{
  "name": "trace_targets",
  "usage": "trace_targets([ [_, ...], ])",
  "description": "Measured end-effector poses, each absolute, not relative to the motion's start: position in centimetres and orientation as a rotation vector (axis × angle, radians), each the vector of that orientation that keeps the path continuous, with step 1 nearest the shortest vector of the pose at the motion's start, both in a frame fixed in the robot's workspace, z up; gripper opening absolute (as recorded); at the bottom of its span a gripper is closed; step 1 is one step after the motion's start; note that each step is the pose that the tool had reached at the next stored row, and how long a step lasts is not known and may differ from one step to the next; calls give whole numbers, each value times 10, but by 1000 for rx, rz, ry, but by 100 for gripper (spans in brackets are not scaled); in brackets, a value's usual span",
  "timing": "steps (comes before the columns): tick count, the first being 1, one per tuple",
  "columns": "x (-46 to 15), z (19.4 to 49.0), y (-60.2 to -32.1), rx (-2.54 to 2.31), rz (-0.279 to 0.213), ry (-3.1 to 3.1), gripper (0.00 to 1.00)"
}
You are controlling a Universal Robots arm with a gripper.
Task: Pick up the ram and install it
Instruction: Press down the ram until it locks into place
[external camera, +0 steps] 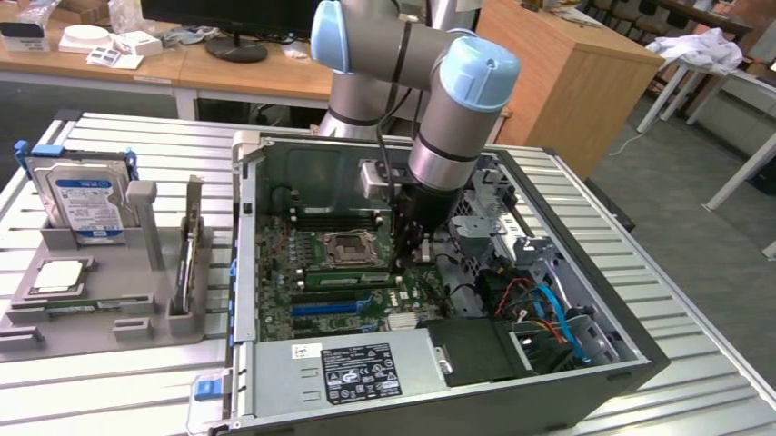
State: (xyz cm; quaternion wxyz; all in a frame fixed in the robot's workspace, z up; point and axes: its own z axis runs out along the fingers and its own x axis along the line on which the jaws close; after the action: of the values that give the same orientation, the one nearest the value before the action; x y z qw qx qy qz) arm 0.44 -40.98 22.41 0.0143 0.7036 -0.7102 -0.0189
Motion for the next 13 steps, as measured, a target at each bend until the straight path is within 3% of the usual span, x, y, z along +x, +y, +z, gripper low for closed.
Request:
trace_targets([
  [13, 4, 223, -410, 2190, -59, -2211, 11],
])
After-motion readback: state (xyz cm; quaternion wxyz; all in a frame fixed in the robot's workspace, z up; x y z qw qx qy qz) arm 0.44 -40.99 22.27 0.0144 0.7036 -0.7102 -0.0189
